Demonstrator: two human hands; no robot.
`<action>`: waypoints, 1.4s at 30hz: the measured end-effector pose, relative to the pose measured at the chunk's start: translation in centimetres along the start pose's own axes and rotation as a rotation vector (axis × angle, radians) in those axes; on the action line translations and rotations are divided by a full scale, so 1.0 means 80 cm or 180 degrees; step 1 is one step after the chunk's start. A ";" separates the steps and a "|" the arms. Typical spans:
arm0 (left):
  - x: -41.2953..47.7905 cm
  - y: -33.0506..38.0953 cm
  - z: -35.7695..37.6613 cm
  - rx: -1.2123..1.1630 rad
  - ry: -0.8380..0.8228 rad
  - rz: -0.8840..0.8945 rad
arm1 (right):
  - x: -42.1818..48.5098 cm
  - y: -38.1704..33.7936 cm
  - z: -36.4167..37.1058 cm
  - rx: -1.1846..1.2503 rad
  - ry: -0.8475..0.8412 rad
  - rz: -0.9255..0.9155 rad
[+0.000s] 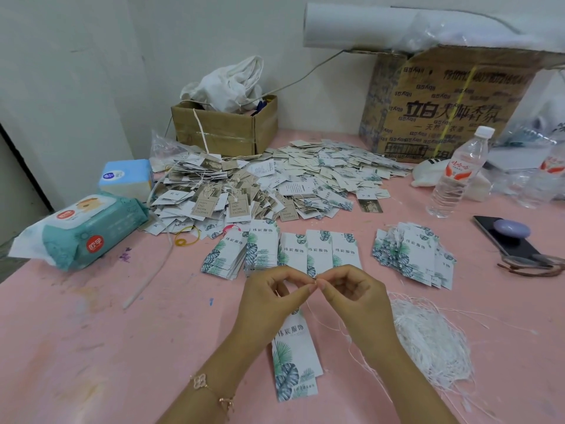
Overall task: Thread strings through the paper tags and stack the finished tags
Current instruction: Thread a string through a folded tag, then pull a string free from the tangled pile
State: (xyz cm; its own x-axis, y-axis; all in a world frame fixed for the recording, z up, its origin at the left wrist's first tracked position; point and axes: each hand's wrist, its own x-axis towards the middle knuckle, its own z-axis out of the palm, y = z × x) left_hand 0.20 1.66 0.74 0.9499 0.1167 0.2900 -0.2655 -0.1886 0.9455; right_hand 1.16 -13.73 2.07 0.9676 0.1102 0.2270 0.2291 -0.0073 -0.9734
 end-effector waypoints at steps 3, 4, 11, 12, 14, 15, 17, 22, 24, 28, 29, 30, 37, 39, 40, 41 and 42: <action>0.000 0.000 -0.001 0.0002 0.0024 -0.0029 | 0.001 0.001 -0.001 -0.0024 -0.0022 -0.0021; 0.000 0.000 -0.002 0.0005 0.0013 -0.0038 | 0.001 0.001 -0.002 -0.0029 -0.0039 -0.0024; 0.001 0.003 -0.004 -0.0382 -0.0101 -0.0120 | 0.002 0.002 -0.001 0.0274 -0.0156 0.0195; 0.001 0.003 -0.004 -0.0491 -0.0133 -0.0124 | 0.002 0.001 -0.002 0.0389 -0.0232 0.0308; 0.002 0.003 -0.006 -0.0712 -0.0208 -0.0157 | 0.003 0.003 -0.003 0.0500 -0.0392 0.0454; 0.002 0.004 -0.006 -0.0799 -0.0233 -0.0171 | 0.003 0.004 -0.002 0.0523 -0.0420 0.0469; 0.003 0.004 -0.007 -0.0887 -0.0289 -0.0200 | 0.004 0.007 -0.001 0.0514 -0.0423 0.0442; 0.002 0.005 -0.010 -0.1033 -0.0444 -0.0192 | 0.005 0.010 -0.003 0.0409 -0.0565 0.0418; 0.002 0.005 -0.010 -0.1065 -0.0491 -0.0179 | 0.005 0.010 -0.003 0.0563 -0.0724 0.0516; 0.001 0.006 -0.010 -0.1172 -0.0568 -0.0168 | 0.005 0.008 -0.003 0.0891 -0.0978 0.0695; 0.001 0.006 -0.009 -0.1178 -0.0550 -0.0184 | 0.005 0.008 -0.004 0.0901 -0.0999 0.0676; 0.001 0.006 -0.008 -0.1174 -0.0523 -0.0198 | 0.005 0.008 -0.004 0.0909 -0.1006 0.0654; 0.000 0.006 -0.007 -0.1092 -0.0429 -0.0275 | 0.005 0.011 -0.007 0.0861 -0.1008 0.0551; -0.001 0.005 -0.006 -0.1097 -0.0431 -0.0290 | 0.005 0.011 -0.007 0.0832 -0.0992 0.0539; -0.001 0.006 -0.006 -0.1086 -0.0446 -0.0290 | 0.004 0.011 -0.007 0.0798 -0.0998 0.0526; -0.002 0.006 -0.006 -0.1071 -0.0470 -0.0282 | 0.003 0.010 -0.007 0.0767 -0.1016 0.0518; -0.002 0.007 -0.006 -0.1057 -0.0498 -0.0272 | 0.003 0.010 -0.007 0.0761 -0.1039 0.0512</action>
State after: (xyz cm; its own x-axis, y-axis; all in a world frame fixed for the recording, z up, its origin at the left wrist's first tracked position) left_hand -0.17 2.03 1.27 0.9778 -0.0367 0.2061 -0.1988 0.1449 0.9693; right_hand 1.61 -14.23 1.38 0.8961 0.4353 0.0870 0.0101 0.1760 -0.9843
